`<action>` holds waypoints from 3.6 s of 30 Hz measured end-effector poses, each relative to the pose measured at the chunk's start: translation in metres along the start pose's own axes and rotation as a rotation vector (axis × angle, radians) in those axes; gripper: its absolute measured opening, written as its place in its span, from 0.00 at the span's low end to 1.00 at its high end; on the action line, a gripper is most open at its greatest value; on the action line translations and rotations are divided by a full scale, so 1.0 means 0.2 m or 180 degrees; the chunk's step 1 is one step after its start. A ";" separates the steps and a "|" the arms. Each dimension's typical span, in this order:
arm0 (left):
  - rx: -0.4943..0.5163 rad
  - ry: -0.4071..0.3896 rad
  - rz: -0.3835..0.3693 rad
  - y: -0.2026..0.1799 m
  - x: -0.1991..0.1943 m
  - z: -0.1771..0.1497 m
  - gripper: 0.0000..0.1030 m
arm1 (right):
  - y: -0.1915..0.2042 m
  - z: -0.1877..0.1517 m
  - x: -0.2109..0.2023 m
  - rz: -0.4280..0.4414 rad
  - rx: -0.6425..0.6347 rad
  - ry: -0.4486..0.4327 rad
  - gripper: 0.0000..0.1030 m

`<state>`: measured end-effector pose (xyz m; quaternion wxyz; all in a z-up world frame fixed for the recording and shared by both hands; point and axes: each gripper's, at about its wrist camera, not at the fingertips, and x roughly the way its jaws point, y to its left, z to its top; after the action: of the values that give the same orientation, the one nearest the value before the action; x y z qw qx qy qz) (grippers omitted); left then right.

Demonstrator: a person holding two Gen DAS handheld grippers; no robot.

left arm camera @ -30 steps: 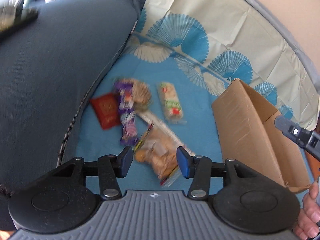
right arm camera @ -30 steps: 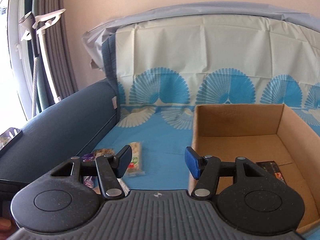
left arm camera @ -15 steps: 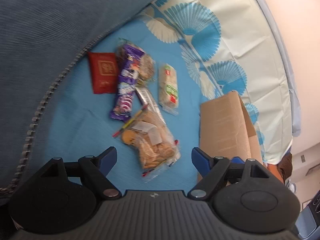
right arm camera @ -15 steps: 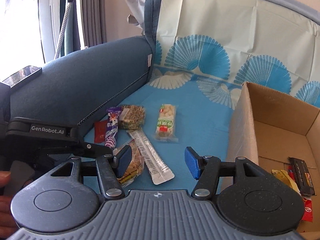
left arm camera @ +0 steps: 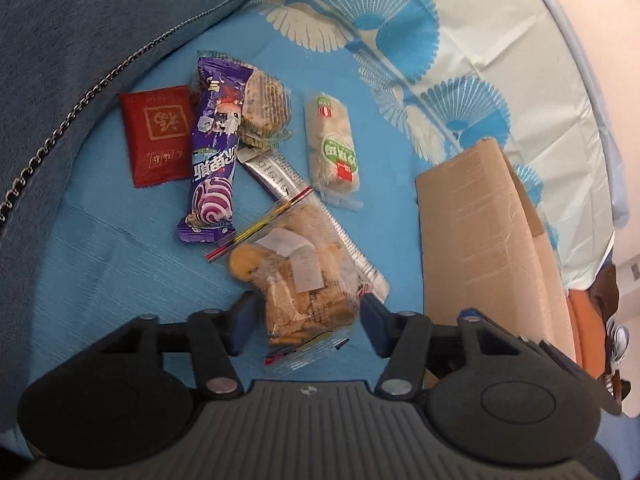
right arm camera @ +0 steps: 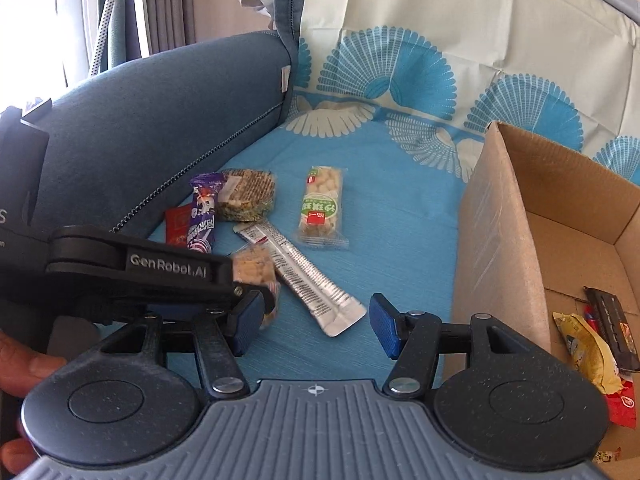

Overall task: Organize snacks
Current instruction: 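Reach to the silver stick bar and grasp it with the right tool, then lift the silver bar with the right tool while the left tool approaches the cookie bag, then grasp the clear cookie bag with the left tool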

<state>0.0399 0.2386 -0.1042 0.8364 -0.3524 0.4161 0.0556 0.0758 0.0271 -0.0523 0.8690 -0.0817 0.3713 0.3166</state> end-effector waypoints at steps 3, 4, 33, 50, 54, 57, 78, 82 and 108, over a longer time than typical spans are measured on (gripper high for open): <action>0.0413 -0.0044 0.0232 -0.07 -0.08 0.02 0.47 | 0.00 0.01 0.04 -0.0029 -0.0002 0.0022 0.59; 0.0588 -0.0074 0.0355 -0.09 -0.12 0.03 0.46 | 0.00 0.02 0.06 -0.0035 0.0010 0.0027 0.59; 0.0509 0.0018 0.0447 0.09 -0.22 0.05 0.66 | 0.02 0.00 0.48 0.0413 -0.0323 0.0303 0.27; 0.0500 -0.0110 0.0353 0.09 -0.26 0.03 0.67 | 0.04 -0.05 0.15 0.0092 -0.0228 0.0457 0.03; 0.0496 -0.0131 0.0335 0.09 -0.27 0.03 0.68 | 0.08 -0.11 0.03 0.0081 -0.0123 0.0556 0.03; 0.0497 -0.0143 0.0338 0.09 -0.28 0.03 0.68 | 0.11 -0.21 -0.03 0.0051 0.0032 0.0629 0.04; 0.0448 -0.0300 0.0144 0.06 -0.22 0.06 0.81 | 0.11 -0.38 0.08 0.0343 0.0018 0.0323 0.33; 0.0360 -0.0278 0.0132 0.06 -0.16 0.08 0.83 | 0.13 -0.39 0.06 0.0349 -0.0047 0.0283 0.24; 0.0827 -0.0185 0.0802 -0.09 0.04 0.02 0.93 | 0.09 -0.43 0.03 0.0067 0.0005 0.0248 0.25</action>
<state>0.0546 0.2269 -0.0988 0.8730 -0.1847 0.4363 0.1159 0.0177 0.0120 -0.1163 0.8506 -0.0893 0.4060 0.3220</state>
